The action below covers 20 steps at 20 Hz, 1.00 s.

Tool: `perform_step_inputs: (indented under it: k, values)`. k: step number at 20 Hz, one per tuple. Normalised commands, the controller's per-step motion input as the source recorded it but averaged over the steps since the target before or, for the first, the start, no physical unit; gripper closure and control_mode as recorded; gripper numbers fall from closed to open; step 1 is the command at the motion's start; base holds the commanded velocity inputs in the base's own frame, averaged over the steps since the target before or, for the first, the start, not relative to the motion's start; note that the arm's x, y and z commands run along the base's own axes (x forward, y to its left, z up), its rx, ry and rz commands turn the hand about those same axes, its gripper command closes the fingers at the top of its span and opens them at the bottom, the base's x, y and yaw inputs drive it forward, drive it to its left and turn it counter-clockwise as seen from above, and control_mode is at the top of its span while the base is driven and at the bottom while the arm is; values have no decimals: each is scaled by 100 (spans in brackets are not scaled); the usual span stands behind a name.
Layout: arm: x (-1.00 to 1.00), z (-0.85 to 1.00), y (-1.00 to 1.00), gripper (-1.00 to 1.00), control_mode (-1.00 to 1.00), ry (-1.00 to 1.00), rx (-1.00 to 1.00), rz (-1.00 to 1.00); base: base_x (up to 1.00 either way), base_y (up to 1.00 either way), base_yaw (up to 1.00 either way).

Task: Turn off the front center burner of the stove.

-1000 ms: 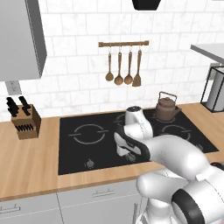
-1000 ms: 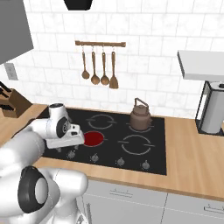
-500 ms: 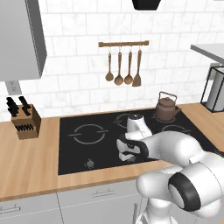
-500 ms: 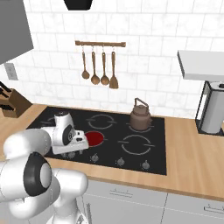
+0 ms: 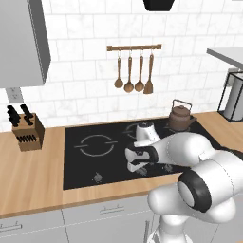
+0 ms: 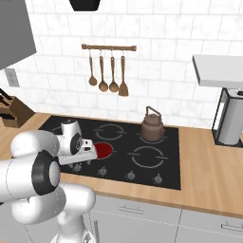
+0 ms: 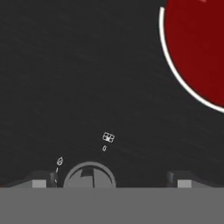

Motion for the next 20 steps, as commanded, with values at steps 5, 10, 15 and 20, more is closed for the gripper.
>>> perform_step_inputs:
  k: [5, 10, 15, 20]
  values:
    - [-4, -14, 15, -100, -100, 0, 0, 1, 0, 0, 0]
    - [-1, -5, 0, -100, -100, 0, 0, 0, 0, 0, 0]
    - [-17, -2, 0, -100, -100, 0, 0, 0, 0, 0, 0]
    - [-14, 0, -1, -100, -100, 0, 0, 0, 0, 0, 0]
